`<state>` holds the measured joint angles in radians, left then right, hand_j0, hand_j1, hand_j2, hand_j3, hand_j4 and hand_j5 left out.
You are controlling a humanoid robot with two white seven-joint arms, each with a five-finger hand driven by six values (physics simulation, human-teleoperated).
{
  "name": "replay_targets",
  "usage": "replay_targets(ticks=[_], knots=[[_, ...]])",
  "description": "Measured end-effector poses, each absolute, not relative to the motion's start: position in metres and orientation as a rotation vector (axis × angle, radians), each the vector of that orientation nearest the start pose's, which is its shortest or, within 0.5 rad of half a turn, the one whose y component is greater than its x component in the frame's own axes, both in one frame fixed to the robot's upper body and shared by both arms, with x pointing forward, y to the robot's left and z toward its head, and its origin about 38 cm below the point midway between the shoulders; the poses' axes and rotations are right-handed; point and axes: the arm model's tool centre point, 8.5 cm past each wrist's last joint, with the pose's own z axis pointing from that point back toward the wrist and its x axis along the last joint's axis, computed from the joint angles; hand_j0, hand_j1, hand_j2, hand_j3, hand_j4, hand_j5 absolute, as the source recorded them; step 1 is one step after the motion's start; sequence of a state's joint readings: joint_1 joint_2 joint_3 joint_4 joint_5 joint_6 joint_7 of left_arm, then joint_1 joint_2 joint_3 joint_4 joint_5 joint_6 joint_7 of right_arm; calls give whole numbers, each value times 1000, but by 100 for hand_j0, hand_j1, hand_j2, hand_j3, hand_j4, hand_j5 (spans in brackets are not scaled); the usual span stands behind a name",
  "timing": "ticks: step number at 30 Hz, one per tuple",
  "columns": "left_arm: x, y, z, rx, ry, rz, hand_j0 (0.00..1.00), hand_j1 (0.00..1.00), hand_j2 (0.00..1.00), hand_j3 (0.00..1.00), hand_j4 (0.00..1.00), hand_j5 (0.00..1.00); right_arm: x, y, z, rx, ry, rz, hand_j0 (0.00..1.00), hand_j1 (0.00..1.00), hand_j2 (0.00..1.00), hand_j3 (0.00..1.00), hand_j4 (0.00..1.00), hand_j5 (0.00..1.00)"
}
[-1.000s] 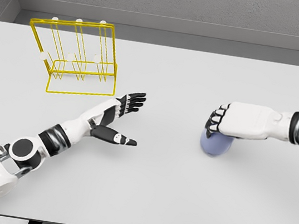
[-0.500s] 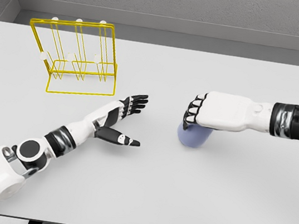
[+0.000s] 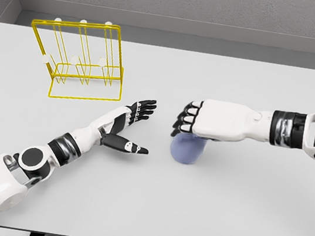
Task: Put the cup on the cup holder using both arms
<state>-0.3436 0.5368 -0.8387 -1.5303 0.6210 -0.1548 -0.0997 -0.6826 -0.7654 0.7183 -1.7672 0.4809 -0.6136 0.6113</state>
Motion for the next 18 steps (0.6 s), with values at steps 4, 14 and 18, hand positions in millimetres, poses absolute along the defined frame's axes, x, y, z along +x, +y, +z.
replay_targets(ticks=[4, 14, 18], knots=[[371, 171, 75, -537, -1438, -668, 100, 100, 100, 100, 100, 100, 385, -199, 245, 408, 1761, -2806, 100, 100, 100, 100, 100, 100], [375, 164, 80, -546, -1447, -672, 100, 100, 100, 100, 100, 100, 375, -317, 270, 648, 2429, -2677, 100, 100, 100, 100, 100, 100], [378, 150, 85, -563, -1450, -680, 100, 100, 100, 100, 100, 100, 376, -350, 276, 769, 2554, -2633, 100, 100, 100, 100, 100, 100]])
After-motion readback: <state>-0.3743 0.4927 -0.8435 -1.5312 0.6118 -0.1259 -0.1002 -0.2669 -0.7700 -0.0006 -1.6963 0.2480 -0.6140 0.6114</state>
